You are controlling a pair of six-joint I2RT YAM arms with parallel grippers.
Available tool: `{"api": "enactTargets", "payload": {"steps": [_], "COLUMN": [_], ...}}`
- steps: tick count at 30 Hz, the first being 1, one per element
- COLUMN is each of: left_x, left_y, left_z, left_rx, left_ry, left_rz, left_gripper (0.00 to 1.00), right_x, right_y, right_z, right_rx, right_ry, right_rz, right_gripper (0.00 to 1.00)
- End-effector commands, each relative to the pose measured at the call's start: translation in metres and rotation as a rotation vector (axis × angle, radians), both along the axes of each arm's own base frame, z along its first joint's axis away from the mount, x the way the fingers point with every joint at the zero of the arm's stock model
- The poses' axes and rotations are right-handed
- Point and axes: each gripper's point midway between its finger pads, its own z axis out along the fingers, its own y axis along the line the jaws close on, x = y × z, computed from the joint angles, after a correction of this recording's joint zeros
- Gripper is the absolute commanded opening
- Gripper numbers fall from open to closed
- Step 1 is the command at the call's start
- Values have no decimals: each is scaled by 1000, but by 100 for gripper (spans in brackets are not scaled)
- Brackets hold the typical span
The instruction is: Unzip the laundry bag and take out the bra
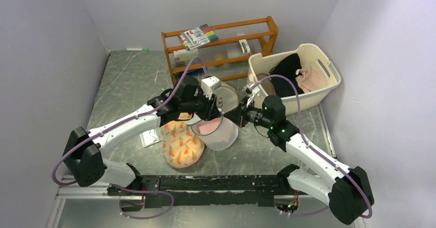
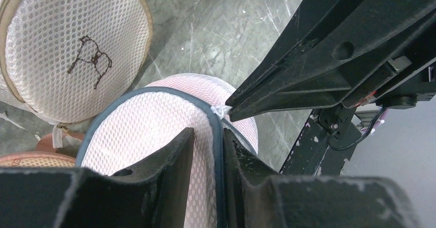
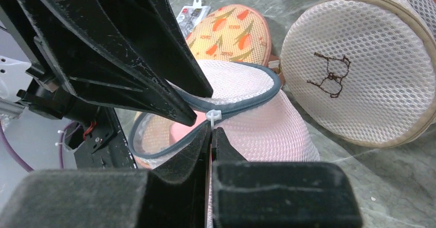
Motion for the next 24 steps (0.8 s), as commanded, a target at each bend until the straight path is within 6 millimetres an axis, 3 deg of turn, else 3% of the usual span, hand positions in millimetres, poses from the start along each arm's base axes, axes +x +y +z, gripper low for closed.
{"api": "enactTargets", "payload": {"steps": [1,8,13,20,24], "left_x": [-3,-5,-8,-12,-11], "left_y": [-6,-3,4,12,14], "left_z": [12,31,44,59,54], "left_rx": [-27,-64,-82,-130,-113], "left_ry": [-8,-62,-113,-168,-162], "left_rz": [-21,-27,-27,-10,1], "left_gripper": [35,14,8,7,7], "right_x": [-2,7,22,52,51], "right_y": [4,0,-6,-30,-32], "right_z": [24,21,12,-27,-31], "right_rx": [40,57,36,-33,3], "right_ry": [-77,-43,-9,119,142], "right_rz": [38,-35,-126,-282,-247], "right_gripper": [0,0,0,0,0]}}
